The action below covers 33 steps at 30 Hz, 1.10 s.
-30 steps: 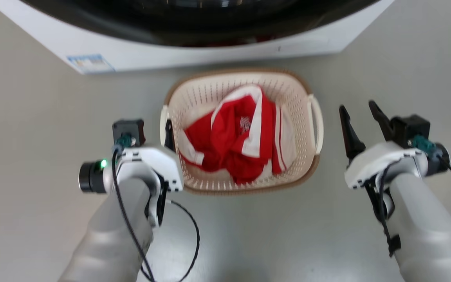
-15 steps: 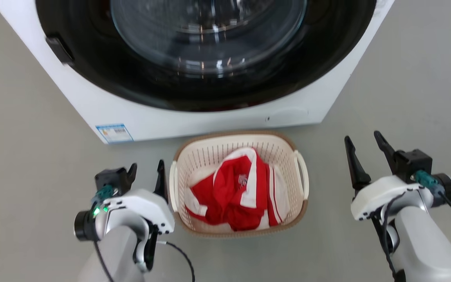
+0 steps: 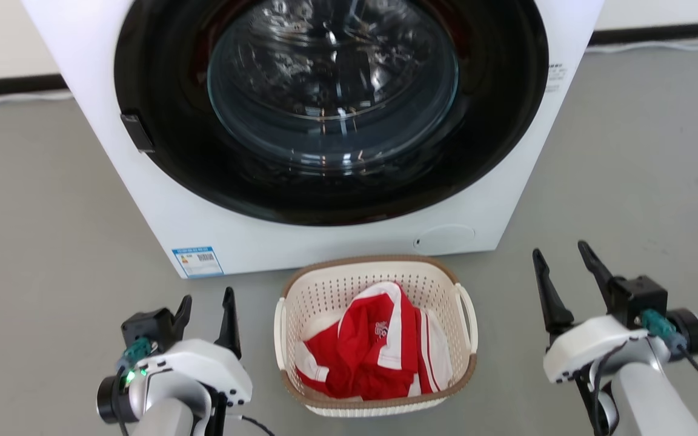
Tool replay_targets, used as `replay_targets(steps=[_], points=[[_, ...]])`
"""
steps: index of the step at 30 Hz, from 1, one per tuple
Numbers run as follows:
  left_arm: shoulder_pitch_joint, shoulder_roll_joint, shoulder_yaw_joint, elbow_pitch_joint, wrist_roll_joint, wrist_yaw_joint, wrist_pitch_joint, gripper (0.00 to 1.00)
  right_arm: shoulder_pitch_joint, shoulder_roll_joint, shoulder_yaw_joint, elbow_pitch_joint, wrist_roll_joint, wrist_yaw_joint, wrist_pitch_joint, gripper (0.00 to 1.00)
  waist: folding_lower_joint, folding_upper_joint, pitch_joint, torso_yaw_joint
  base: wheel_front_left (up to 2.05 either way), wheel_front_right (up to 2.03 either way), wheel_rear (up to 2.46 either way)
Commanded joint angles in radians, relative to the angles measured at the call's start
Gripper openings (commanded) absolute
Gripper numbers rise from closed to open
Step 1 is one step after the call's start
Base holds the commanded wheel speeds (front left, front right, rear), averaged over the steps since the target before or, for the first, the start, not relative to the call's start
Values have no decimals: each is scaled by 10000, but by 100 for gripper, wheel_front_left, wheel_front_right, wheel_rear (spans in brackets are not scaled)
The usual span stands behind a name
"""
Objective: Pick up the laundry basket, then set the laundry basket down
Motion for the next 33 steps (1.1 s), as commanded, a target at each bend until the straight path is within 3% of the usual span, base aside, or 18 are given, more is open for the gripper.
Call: replay_targets(steps=[1, 12, 28, 29, 33], points=[[51, 92, 378, -358, 165, -66, -61, 100, 126, 57, 173, -341, -121, 60, -93, 100, -1, -1, -191, 40, 0, 0, 0], [1295, -1, 1120, -1395, 515, -113, -61, 100, 1135, 258, -15, -936, -274, 60, -93, 100, -1, -1, -964, 204, 0, 0, 0], [1689, -28, 1129, -1761, 468, -55, -61, 100, 1478, 405, -74, -1088, -317, 60, -93, 100, -1, -1, -1437, 360, 0, 0, 0], [1818, -138, 845, -1452, 460, -90, 2, 0, 1634, 426, -315, -746, -162, -2, 2, 0, 0, -1, -1439, 359, 0, 0, 0], [2114, -213, 829, -991, 438, -91, 12, 0, 1969, 502, -317, -288, -133, -11, 38, 0, 0, -1, -1441, 361, 0, 0, 0]])
